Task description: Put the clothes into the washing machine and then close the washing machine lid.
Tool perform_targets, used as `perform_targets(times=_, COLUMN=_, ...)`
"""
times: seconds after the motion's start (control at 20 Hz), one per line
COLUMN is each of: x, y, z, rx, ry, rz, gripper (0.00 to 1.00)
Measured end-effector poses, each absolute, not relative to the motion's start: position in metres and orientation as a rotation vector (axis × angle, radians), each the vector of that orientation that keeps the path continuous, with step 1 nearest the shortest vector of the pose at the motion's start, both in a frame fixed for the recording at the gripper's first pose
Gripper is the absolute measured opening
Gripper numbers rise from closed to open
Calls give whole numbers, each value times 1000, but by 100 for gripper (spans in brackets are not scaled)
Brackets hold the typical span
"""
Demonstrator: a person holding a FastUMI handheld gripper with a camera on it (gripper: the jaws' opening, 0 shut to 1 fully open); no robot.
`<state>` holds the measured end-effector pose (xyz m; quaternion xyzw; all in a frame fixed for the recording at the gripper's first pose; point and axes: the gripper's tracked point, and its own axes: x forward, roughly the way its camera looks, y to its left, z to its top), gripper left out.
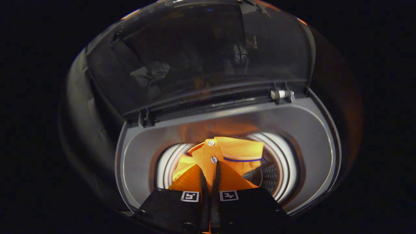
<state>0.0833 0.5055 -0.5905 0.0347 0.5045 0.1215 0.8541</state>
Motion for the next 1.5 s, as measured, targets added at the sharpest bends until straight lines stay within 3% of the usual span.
perform_targets(times=0.3, x=94, y=500, z=-590, rx=26, ry=1068, rz=237, gripper=10)
perform_targets(times=0.4, x=94, y=500, z=-593, rx=11, ry=1091, rz=239, gripper=15)
perform_targets(times=0.65, x=88, y=496, z=-586, rx=-33, ry=1099, rz=256, gripper=99)
perform_targets(times=1.0, x=83, y=493, z=-531, rx=-48, ry=931, rz=313, gripper=99)
perform_targets(times=1.5, x=122, y=492, z=-319, rx=78, ry=468, rz=372, gripper=98)
